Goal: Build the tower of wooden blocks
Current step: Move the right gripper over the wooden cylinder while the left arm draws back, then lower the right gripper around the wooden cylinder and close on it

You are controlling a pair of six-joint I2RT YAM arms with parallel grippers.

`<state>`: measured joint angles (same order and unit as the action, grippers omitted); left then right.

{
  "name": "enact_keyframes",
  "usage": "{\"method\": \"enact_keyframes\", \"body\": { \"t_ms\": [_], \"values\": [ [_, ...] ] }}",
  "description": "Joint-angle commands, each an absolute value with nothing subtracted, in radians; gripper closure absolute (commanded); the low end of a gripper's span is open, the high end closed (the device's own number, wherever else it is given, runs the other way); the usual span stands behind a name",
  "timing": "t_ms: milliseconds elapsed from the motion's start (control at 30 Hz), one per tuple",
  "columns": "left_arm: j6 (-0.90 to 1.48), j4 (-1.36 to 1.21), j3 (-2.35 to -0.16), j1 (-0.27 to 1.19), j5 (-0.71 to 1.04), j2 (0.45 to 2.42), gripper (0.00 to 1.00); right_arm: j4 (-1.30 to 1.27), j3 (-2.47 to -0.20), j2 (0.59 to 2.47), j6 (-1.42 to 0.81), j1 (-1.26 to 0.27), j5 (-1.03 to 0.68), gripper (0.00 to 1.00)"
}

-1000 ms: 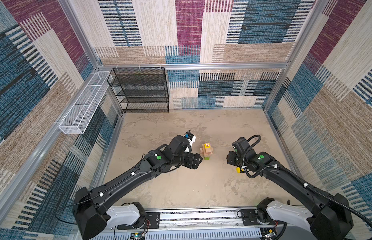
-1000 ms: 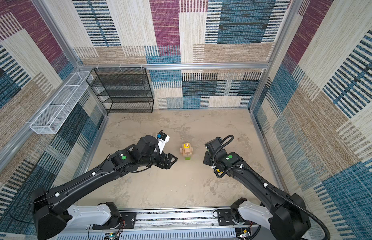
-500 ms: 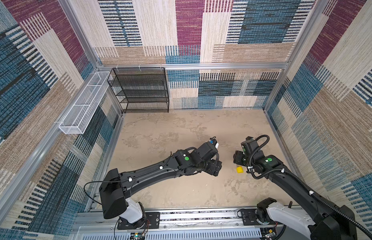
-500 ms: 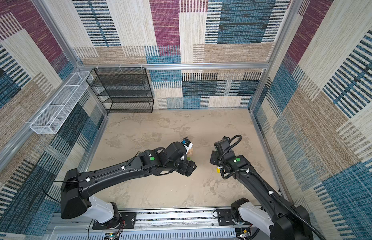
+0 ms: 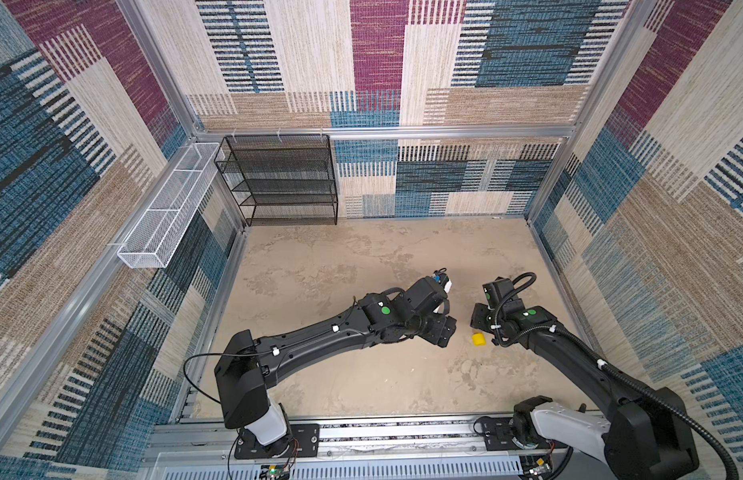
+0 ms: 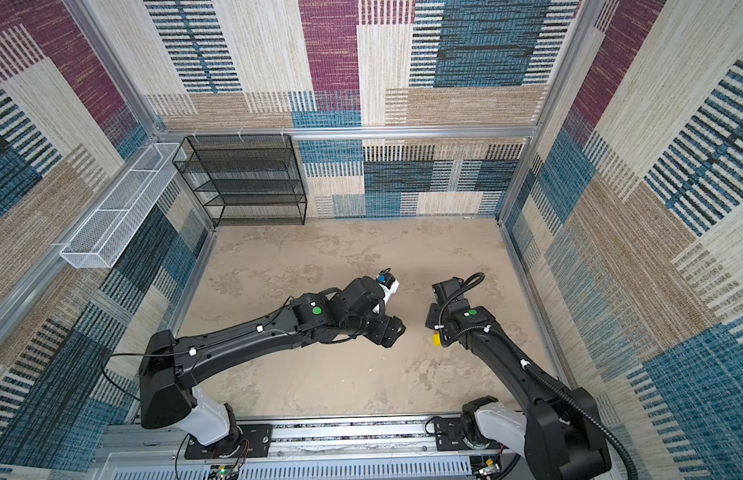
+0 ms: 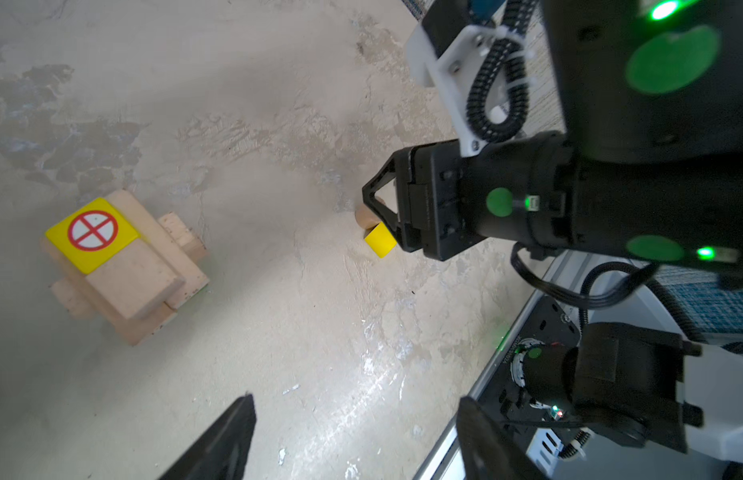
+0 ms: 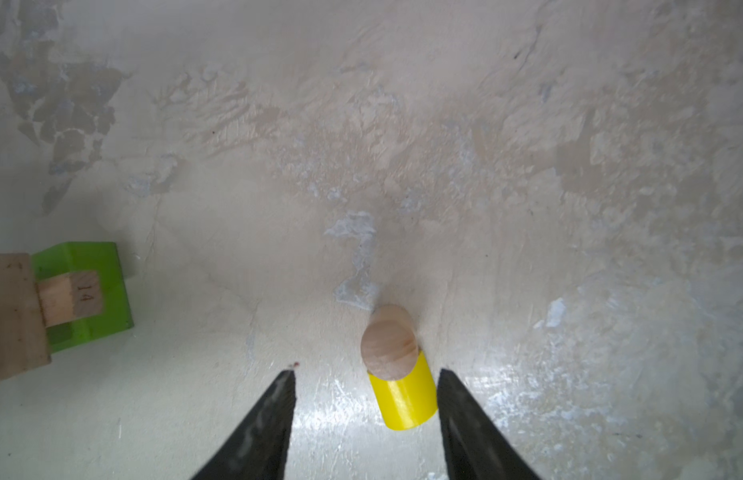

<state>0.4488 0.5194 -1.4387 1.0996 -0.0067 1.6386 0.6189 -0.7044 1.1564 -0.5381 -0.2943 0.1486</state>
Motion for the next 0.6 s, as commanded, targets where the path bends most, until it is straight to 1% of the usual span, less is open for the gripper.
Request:
{"method": "enact_keyframes", "body": {
  "t_ms": [0,267,333,433,567],
  "values": [
    [0.388,0.512,-1.460,1.098,0.035,1.646,0.19,0.610,-0.719,1.178,-0.549,-0.294,0.155,0.45],
    [0.377,0.500,-1.444,1.098,0.062,1.632,0.20,0.603,-0.706,1.188,-0.563,-0.294,0.181,0.47],
    [0.377,0.499,-1.437,1.099,0.061,1.623,0.19,0.595,-0.705,1.206,-0.567,-0.294,0.189,0.50],
    [0.373,0.501,-1.434,1.098,0.060,1.615,0.19,0.580,-0.701,1.215,-0.575,-0.295,0.179,0.60],
    [0.370,0.503,-1.432,1.098,0.048,1.608,0.19,0.550,-0.680,1.209,-0.578,-0.295,0.174,0.60]
  ]
}}
